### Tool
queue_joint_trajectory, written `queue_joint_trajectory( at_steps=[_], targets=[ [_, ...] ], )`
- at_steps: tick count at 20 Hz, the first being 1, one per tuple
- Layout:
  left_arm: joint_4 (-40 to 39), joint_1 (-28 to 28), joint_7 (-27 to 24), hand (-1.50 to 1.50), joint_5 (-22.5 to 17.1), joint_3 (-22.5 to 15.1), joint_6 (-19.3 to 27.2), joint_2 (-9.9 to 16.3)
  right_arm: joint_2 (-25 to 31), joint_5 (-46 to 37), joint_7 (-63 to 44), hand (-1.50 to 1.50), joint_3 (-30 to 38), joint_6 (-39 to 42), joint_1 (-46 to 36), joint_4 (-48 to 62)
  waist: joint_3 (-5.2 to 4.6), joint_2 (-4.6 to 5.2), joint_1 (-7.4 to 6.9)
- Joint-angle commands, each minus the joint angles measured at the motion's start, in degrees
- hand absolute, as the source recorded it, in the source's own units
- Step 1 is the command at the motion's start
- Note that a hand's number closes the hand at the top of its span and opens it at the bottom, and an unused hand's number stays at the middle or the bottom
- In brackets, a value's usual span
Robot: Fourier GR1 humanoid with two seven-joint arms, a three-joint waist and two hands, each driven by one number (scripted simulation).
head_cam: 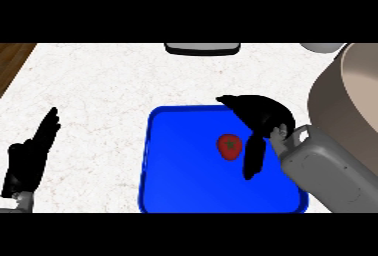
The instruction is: Pick the tomato from the tray and place it in the pot
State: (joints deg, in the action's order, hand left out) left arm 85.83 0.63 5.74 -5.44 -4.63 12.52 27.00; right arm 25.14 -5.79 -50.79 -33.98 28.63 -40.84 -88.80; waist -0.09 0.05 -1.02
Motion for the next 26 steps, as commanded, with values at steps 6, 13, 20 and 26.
queue_joint_trajectory(
  at_steps=[6,13,20,26],
  targets=[
    [2.6,2.4,0.4,0.00,1.3,1.8,-1.2,0.0,-6.5,-1.2,-6.2,-1.50,-0.4,6.7,-4.2,8.0,0.07,-0.09,0.31],
    [4.2,1.8,3.6,0.00,1.3,3.8,-2.5,0.2,-9.8,-6.7,-4.4,-1.50,-2.5,7.1,-2.5,11.7,0.09,-0.11,0.54],
    [3.7,-0.2,4.1,0.00,2.2,4.3,-4.0,-1.6,-14.5,-11.6,-3.4,-1.50,-1.3,7.2,-2.4,18.1,0.09,-0.07,0.67],
    [1.7,3.2,-0.3,0.00,4.4,4.1,-4.2,-4.7,-14.5,-14.7,-5.2,-1.50,0.0,9.5,0.9,14.3,0.08,-0.14,0.82]
  ],
)
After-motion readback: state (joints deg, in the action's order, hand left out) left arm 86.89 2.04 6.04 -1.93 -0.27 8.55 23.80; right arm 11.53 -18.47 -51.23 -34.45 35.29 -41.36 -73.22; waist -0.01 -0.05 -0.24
